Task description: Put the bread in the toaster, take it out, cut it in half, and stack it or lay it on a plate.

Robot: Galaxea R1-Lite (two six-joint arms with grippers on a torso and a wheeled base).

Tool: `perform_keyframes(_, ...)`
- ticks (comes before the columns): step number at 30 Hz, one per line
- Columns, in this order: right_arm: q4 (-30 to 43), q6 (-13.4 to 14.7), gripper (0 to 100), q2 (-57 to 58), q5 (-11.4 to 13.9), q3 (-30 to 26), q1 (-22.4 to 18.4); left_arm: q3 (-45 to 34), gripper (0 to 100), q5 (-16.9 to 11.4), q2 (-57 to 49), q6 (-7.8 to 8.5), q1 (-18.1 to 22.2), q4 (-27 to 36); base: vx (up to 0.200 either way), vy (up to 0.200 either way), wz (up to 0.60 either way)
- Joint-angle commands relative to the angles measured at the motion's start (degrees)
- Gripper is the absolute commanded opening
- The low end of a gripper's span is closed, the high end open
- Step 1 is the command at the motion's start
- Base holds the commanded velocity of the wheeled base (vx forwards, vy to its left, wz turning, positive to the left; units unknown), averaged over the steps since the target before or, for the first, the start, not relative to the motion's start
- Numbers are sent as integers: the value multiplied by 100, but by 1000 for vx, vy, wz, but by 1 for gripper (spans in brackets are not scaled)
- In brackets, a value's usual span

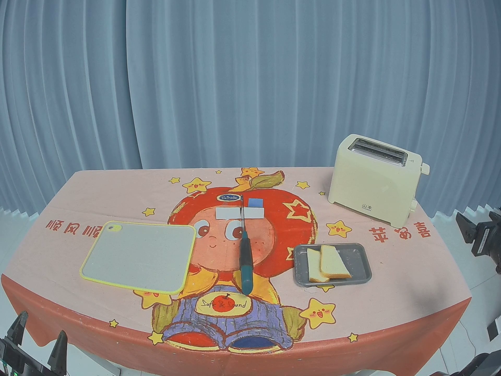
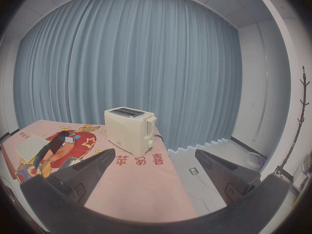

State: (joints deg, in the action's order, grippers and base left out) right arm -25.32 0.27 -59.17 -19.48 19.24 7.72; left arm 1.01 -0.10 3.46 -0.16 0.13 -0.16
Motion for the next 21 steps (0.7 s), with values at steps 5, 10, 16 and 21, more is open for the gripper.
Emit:
perform_keyframes(5,1,-167,100,828,6,-350,-7,-101,100,1,-3,-2,-5,-2,0,0,0)
perform_keyframes(10,10,-194,100,1198,234,-535,-7,-101,100,1,-3,-2,4,-2,0,0,0)
perform_keyframes(16,80,-396,100,1751,682,-878,-16,-101,100,1,-3,-2,-5,-2,0,0,0)
perform_keyframes(21,89,-431,100,2033,770,-1062,-16,-101,100,1,-3,-2,4,-2,0,0,0)
